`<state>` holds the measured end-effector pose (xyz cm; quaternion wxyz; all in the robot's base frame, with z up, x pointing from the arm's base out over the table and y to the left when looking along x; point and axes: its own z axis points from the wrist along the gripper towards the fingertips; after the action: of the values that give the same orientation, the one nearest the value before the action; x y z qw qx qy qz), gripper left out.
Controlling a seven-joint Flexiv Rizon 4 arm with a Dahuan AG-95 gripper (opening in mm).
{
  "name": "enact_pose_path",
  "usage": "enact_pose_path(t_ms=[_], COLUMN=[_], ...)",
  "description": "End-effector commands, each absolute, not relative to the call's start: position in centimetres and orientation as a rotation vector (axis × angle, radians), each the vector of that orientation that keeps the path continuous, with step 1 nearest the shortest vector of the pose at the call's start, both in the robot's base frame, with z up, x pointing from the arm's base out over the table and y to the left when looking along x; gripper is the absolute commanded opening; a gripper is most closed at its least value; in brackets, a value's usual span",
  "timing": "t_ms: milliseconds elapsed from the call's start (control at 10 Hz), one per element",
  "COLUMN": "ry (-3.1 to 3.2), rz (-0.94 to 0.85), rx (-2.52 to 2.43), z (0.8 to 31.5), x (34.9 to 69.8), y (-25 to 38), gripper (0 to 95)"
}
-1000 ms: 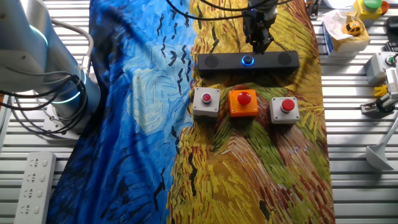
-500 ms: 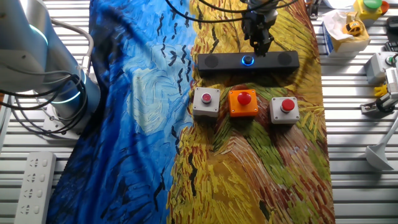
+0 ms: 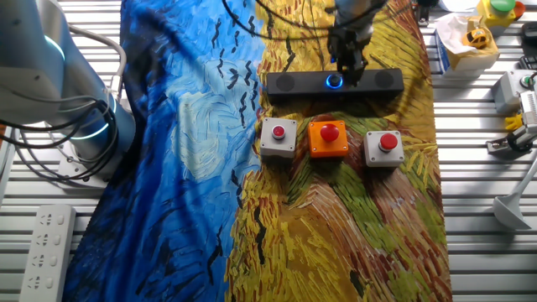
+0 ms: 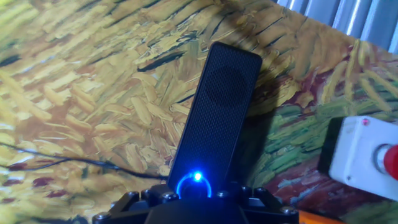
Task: Turn the knob to decrease the volume of the speaker
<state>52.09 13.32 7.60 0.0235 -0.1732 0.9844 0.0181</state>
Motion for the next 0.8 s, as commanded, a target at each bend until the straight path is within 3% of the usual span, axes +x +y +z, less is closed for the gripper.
enact_pose_path(t_ms=[100, 200, 300, 800], ry=[3.047, 3.05, 3.053, 3.055], rz=[0.056, 0.056, 0.056, 0.056], rx=[-0.53, -0.525, -0.52, -0.511], z=[7.48, 7.42, 7.34, 6.92], x=[51.98, 51.96, 51.85, 51.07], y=[13.24, 13.24, 13.24, 13.24], gripper=[57.0, 57.0, 38.0, 38.0])
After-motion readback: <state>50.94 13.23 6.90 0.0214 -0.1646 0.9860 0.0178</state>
